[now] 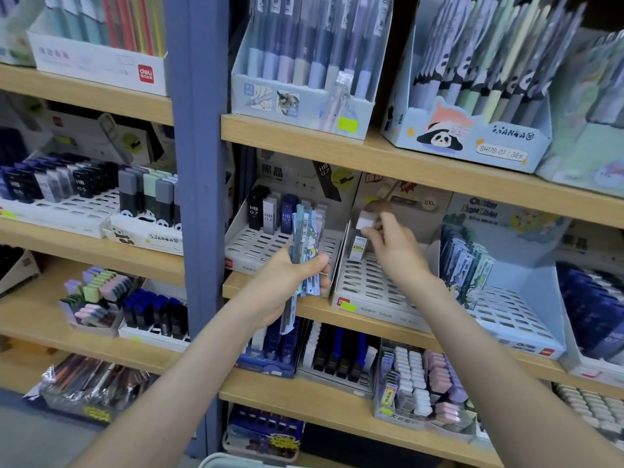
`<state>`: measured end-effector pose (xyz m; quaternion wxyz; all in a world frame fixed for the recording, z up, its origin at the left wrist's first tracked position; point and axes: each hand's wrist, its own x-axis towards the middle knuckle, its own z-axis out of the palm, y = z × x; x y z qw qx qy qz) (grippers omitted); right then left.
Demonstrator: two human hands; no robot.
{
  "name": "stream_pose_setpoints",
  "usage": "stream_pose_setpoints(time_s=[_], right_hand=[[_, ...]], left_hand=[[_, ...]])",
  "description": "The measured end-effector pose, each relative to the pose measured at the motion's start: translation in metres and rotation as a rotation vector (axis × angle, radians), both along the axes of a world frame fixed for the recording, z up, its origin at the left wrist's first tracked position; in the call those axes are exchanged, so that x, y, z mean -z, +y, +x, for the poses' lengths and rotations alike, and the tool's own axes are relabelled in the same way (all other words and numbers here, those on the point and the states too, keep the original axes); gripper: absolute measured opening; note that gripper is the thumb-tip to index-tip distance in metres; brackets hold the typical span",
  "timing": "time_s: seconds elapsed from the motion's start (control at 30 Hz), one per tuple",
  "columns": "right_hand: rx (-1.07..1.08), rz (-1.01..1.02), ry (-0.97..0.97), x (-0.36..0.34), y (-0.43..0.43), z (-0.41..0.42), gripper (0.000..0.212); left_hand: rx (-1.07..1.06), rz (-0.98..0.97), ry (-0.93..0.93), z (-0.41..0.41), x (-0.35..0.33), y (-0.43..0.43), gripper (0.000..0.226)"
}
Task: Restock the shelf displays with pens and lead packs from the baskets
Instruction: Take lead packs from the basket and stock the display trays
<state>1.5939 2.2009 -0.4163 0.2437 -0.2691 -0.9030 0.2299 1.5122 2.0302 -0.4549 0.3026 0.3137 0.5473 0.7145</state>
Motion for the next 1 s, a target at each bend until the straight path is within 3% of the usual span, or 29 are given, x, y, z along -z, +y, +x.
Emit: stream_pose_setpoints(time_s=[0.17, 0.27, 0.57, 0.73, 0.83, 0.93, 1.0], right_hand=[[-0.004, 0.125, -0.016, 0.004, 0.001, -0.001, 0.013], [0.016, 0.216, -0.049, 0.004, 0.002, 0.001, 0.026], [-0.008, 0.118, -0.041, 0.013, 0.011, 0.004, 0.041], [-0.063, 0.157, -0.020, 0.017, 0.011, 0.012, 0.052], [-0.021, 0.229, 0.039, 0.011, 0.002, 0.016, 0.046], [-0.132, 0.039, 0.186, -0.001, -0.023, 0.025, 0.038], [-0.300, -0.244, 0.178, -0.009, -0.042, 0.033, 0.012]], left_hand=[[0.005, -0.008, 0.014, -0.001, 0.000, -0.001, 0.007], [0.013, 0.002, -0.013, -0.001, 0.000, -0.002, 0.006], [0.033, 0.012, -0.101, 0.007, 0.001, 0.000, 0.007], [0.038, -0.011, -0.091, 0.006, 0.002, 0.002, 0.007], [0.081, -0.012, -0.080, 0.011, -0.003, 0.002, 0.009], [0.145, -0.013, -0.014, 0.019, -0.008, 0.004, 0.007], [0.203, -0.009, 0.048, 0.025, -0.011, 0.006, 0.006]])
